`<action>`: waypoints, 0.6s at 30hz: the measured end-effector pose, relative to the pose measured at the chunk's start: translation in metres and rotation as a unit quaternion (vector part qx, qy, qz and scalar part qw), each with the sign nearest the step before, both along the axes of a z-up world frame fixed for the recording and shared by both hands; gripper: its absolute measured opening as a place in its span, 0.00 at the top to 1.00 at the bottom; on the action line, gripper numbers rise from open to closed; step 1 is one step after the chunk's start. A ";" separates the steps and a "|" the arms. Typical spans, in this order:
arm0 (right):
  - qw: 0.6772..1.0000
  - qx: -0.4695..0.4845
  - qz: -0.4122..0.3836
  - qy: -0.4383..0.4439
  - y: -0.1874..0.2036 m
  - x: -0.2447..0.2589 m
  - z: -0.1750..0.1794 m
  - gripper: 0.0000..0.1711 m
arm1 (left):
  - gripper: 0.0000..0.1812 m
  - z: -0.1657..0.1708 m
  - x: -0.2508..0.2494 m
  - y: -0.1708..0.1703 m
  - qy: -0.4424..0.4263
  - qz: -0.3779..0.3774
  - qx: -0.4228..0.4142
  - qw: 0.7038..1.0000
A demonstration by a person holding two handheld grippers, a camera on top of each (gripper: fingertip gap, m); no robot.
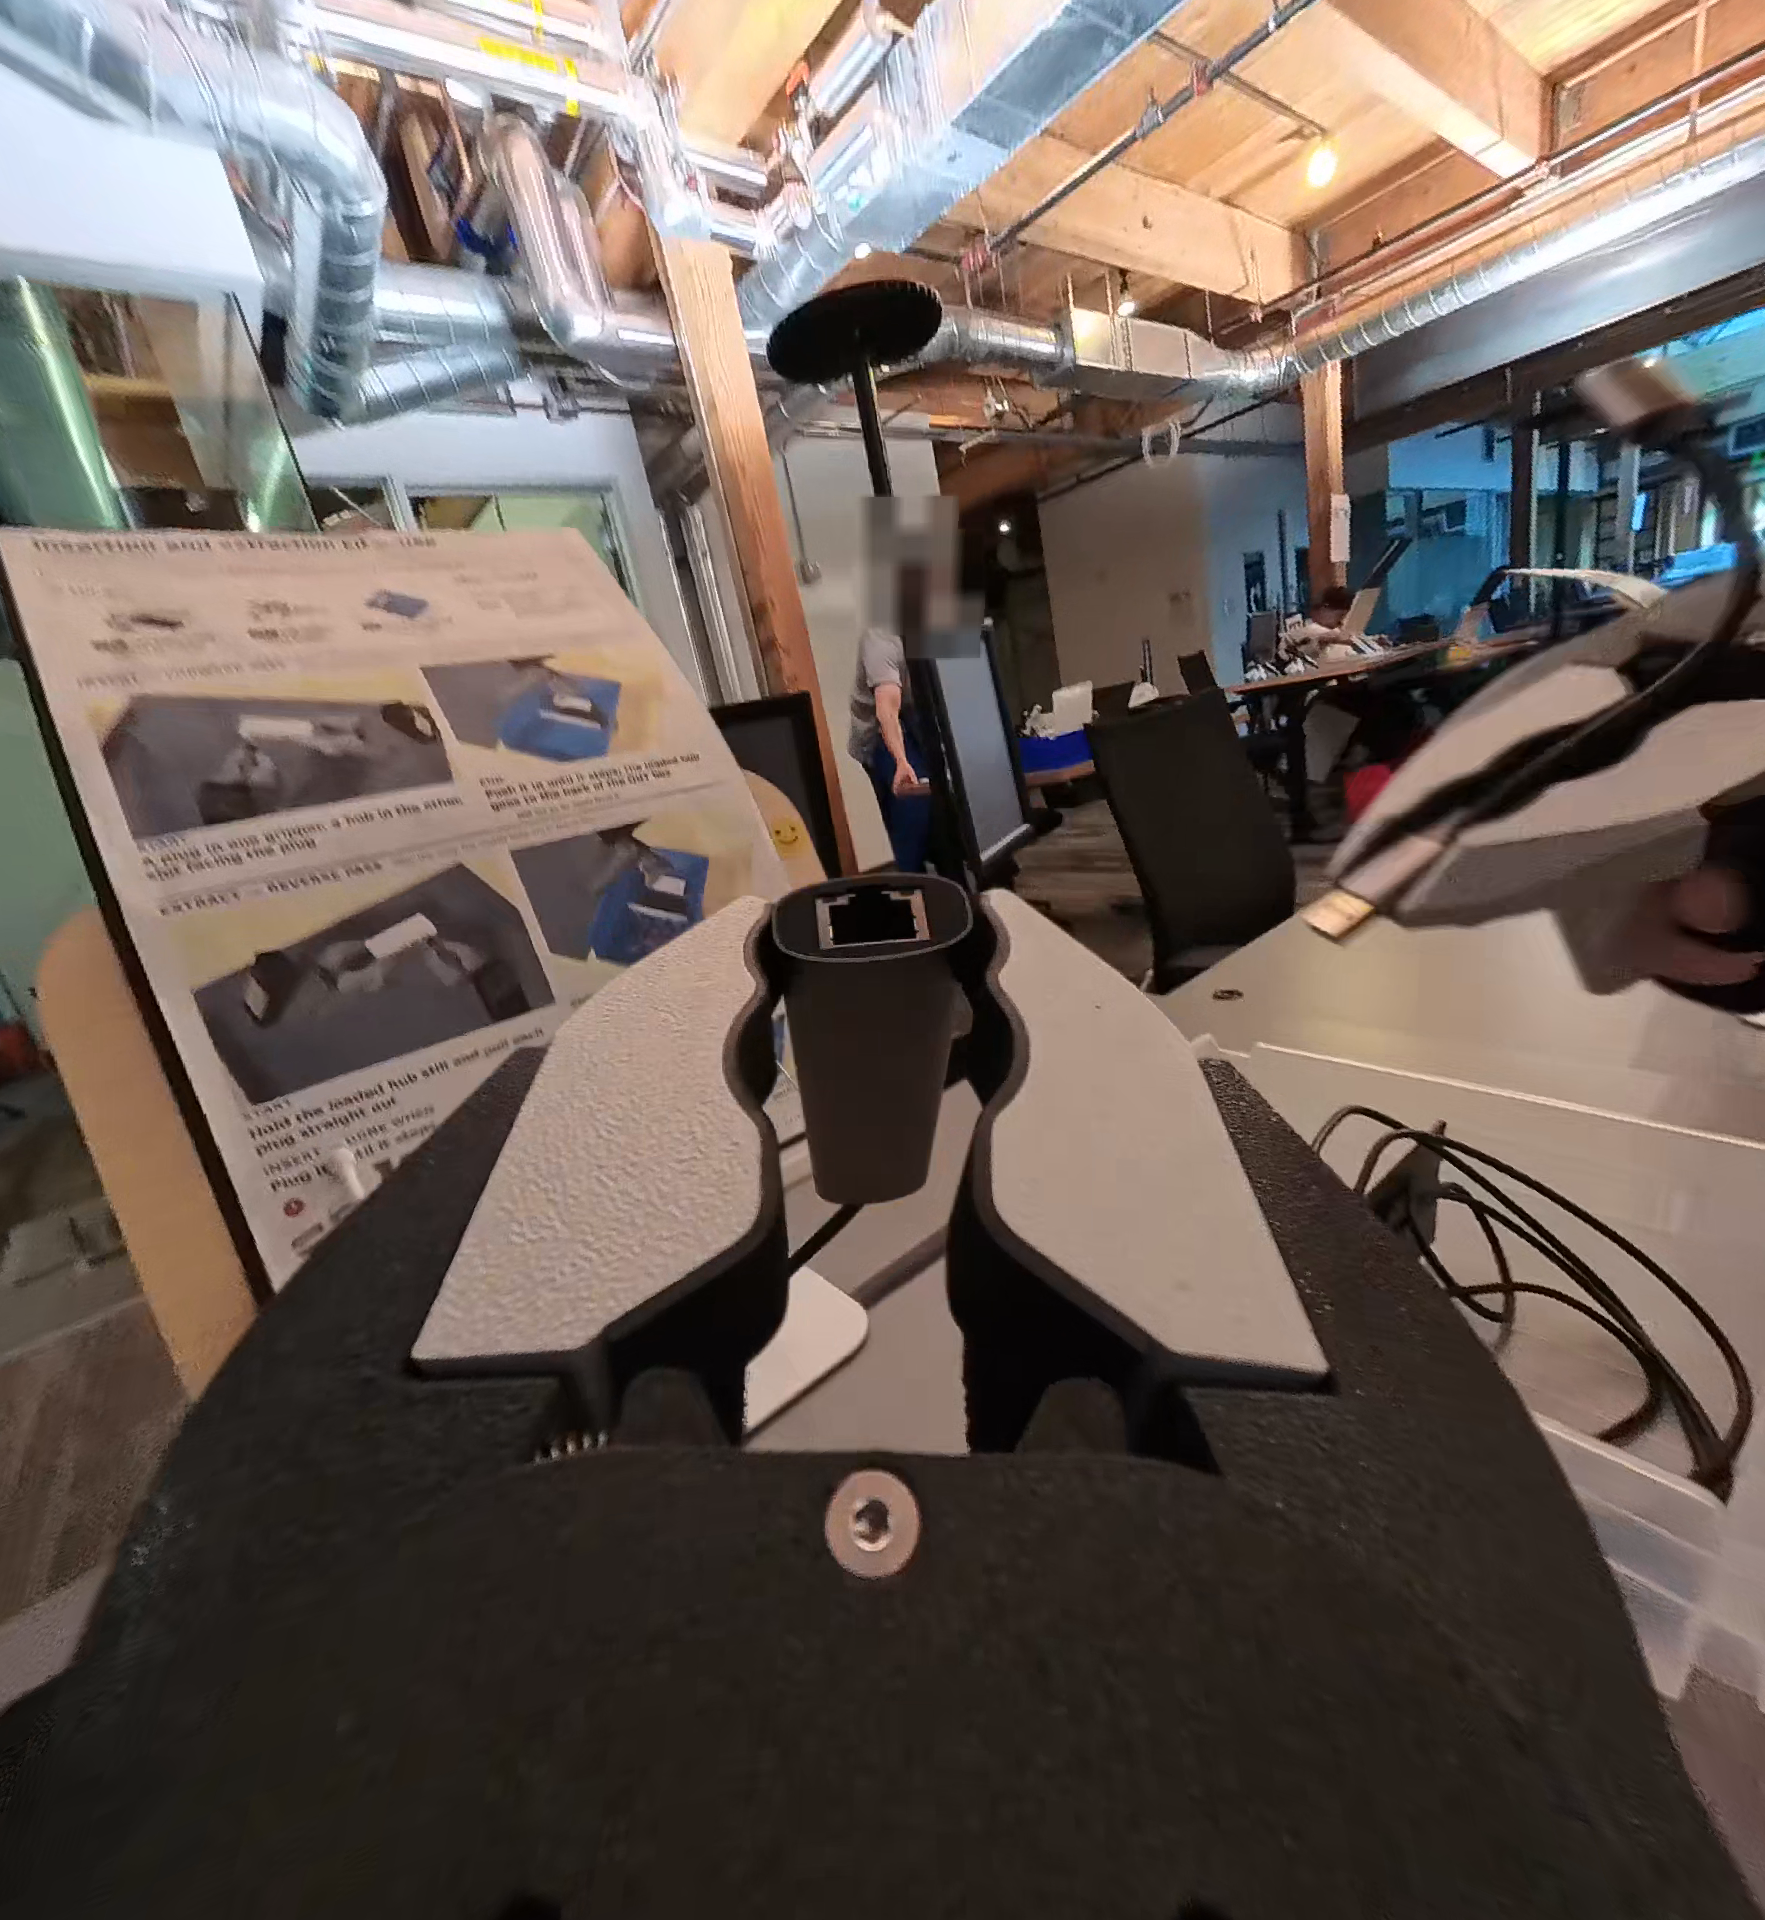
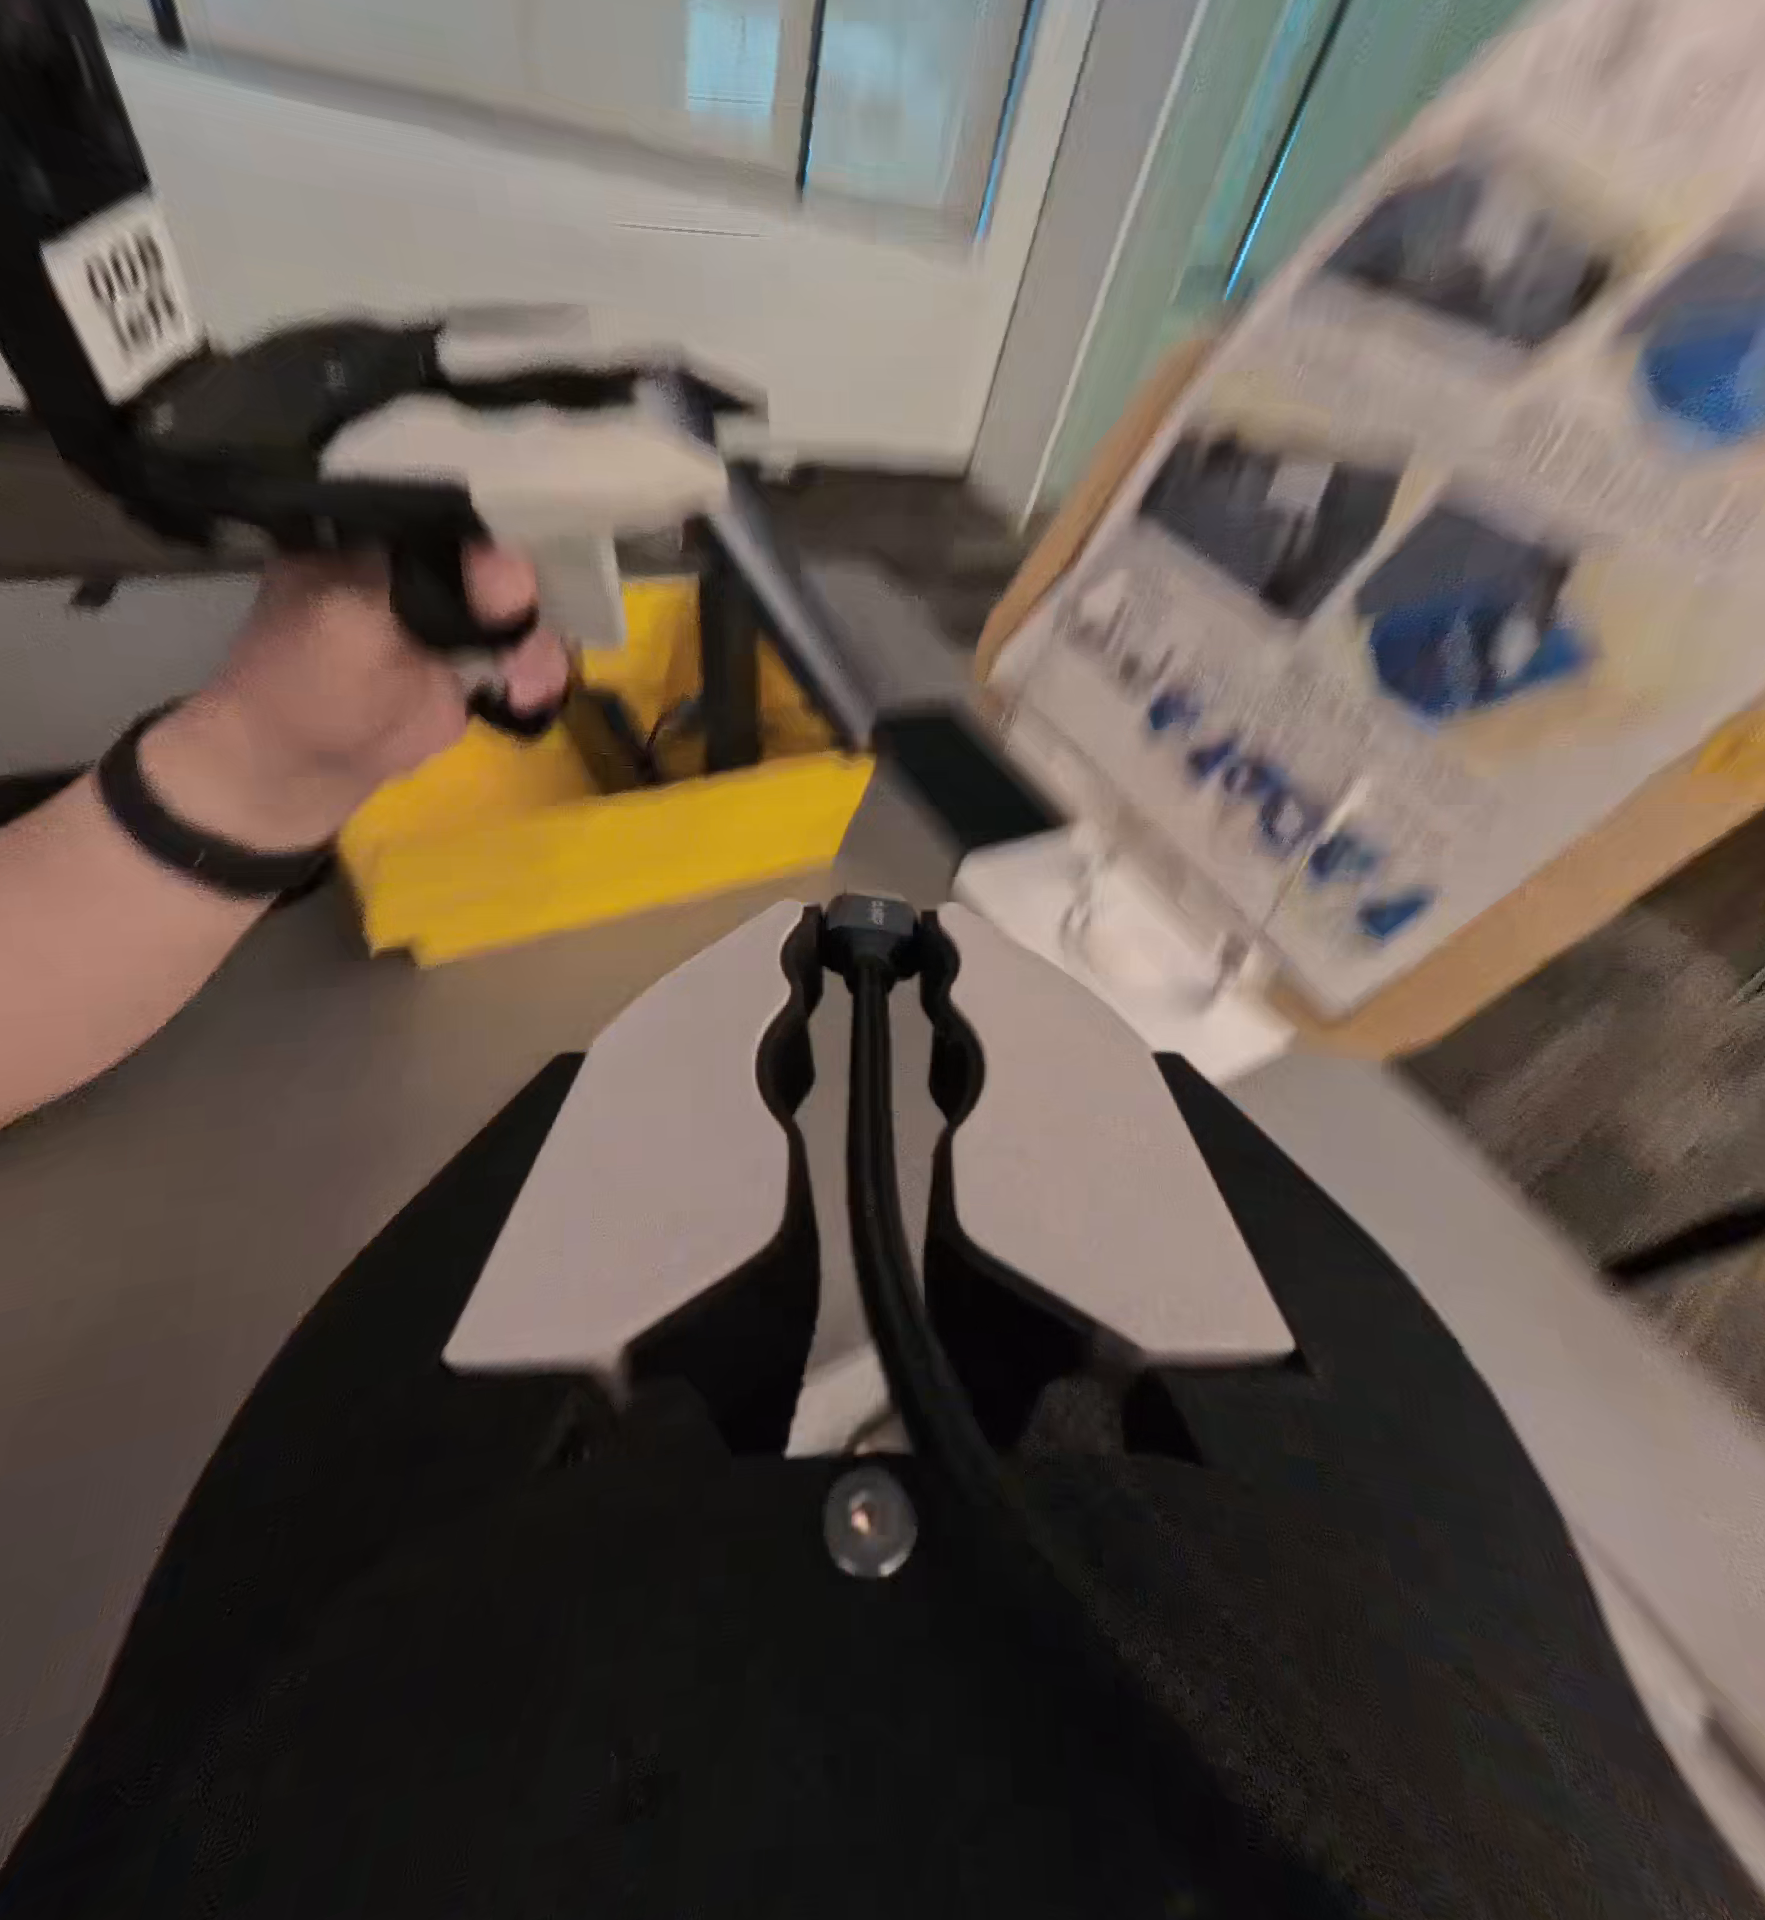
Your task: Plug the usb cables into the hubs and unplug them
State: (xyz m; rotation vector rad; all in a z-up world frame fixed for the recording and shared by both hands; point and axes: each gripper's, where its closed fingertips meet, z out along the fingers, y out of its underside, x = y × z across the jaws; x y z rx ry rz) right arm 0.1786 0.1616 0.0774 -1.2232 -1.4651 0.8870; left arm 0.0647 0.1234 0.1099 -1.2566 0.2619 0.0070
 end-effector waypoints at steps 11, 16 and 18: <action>0.817 -0.541 0.109 -0.167 0.004 0.063 -0.126 0.89 | 0.82 -0.001 0.002 0.005 -0.029 -0.047 -0.030 0.998; 0.772 -0.613 0.095 -0.137 -0.003 0.069 -0.114 0.89 | 0.82 0.002 0.007 0.005 -0.031 -0.062 -0.028 0.997; 0.780 -0.606 0.113 -0.109 -0.009 0.077 -0.082 0.89 | 0.82 0.004 0.008 0.005 -0.035 -0.068 -0.027 0.997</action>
